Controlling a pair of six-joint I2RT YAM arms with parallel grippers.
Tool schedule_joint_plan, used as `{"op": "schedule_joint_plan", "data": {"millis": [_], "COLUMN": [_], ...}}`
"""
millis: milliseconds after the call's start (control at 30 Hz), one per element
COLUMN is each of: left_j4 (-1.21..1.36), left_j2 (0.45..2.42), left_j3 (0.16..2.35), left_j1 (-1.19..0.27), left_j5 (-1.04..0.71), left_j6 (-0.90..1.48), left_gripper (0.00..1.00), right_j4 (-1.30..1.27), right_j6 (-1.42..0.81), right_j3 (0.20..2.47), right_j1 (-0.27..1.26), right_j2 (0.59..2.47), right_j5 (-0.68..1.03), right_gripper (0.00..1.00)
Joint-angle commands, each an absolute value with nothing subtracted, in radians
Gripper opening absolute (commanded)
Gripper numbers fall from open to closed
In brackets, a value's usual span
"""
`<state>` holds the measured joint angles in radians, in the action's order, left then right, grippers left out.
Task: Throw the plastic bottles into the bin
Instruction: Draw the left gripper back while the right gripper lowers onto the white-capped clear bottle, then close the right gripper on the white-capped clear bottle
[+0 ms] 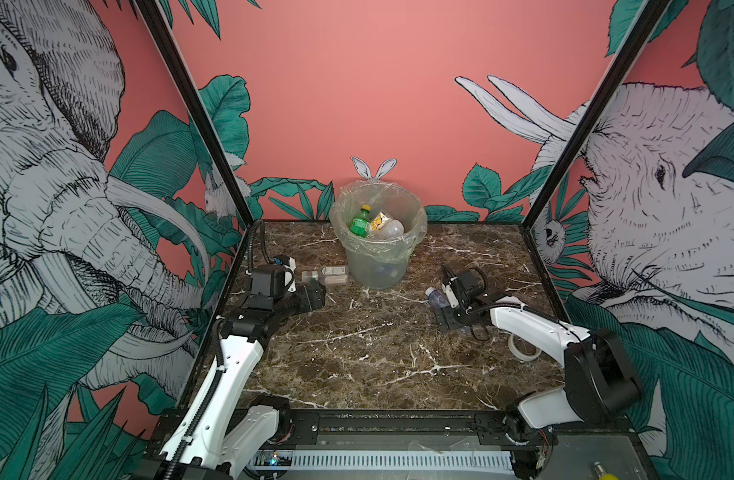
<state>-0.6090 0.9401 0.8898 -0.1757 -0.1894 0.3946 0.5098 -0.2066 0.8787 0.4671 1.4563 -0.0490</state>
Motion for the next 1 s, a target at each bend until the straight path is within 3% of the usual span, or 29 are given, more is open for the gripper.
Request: {"op": "schedule_joint_plan", "data": {"millis": [0,600,767,967], "left_j4": [-0.650,-0.574,-0.602,-0.586], "left_j2": [0.944,0.858,0.877,0.858], "left_j3": [0.925,0.742,0.741,0.721], "left_j1": [-0.171,-0.166,-0.165,-0.166], "left_j5": [-0.209,-0.163,-0.130,-0.132], "left_j6": [0.367,0.454,0.456,0.485], "left_gripper": [0.99,0.99,0.99,0.99], "right_j4": [0.483,0.362,0.348,0.307], "right_j6": [-0.255,-0.372,-0.371,-0.388], "right_j3": [0.872,0.802,0.807,0.795], "right_j1": [0.465,0.464,0.463,0.466], "right_j2": [1.468,1.498,1.515,1.481], "right_j5": [-0.050,-0.032,-0.017,0.030], "right_gripper": [0.99,0.90,0.83,0.67]}}
